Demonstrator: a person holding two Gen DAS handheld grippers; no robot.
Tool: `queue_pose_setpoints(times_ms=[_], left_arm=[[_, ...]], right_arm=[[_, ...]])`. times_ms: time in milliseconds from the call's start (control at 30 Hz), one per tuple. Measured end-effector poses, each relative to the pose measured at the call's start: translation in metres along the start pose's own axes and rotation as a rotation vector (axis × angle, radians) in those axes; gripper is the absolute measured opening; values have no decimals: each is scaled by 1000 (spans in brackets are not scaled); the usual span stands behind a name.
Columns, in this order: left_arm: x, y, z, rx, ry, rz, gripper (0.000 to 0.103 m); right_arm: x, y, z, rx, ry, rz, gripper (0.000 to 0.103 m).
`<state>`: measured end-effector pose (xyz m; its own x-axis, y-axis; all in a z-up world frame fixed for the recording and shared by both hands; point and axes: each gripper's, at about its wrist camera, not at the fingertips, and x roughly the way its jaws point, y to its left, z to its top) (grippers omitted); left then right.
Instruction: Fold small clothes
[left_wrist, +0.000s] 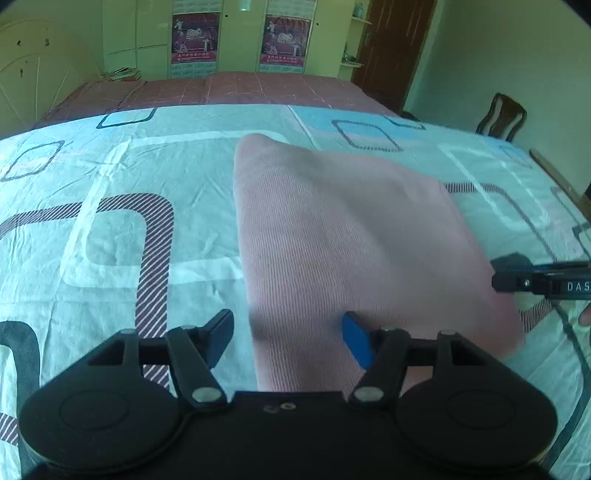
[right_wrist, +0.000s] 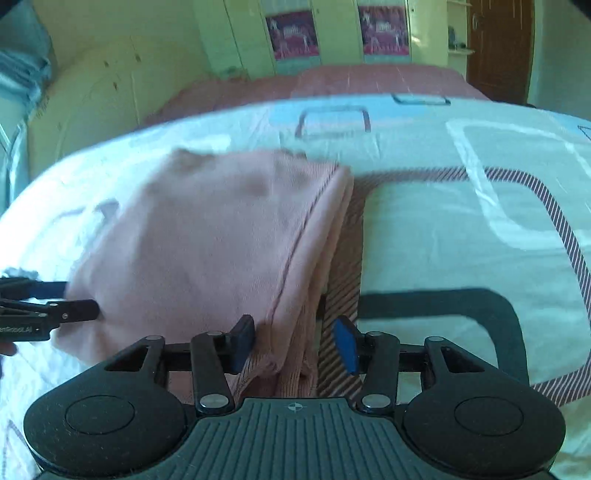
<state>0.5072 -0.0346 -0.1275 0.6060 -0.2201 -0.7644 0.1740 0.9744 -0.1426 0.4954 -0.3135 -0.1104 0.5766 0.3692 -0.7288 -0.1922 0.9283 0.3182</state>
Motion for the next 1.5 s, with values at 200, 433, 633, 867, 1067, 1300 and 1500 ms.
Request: queue_pose_setpoints(times_ms=[200,433,633,867,1067,1300,1500], left_arm=[[16,15,12,-64,31,-66,67],[-27,19,22,-89,-82,-167,0],[0,30,30,-197,-37,-73,96],[44,34,29,-200,73,-152,94],[70,41,36,-232,97,-224,92],[82,11,51,-128,109,-202,67],[74,3,50,-72,62,-188,39]], right_arm=[[17,-46,14,216,14,125,63],[15,-66,17,250,-2,240,63],[33,-70,20,254,45,307,63],[45,-84,20,303,76,398,63],[58,-94,28,350,110,476,63],[67,-63,43,219,115,396,57],[62,-41,42,112,101,261,20]])
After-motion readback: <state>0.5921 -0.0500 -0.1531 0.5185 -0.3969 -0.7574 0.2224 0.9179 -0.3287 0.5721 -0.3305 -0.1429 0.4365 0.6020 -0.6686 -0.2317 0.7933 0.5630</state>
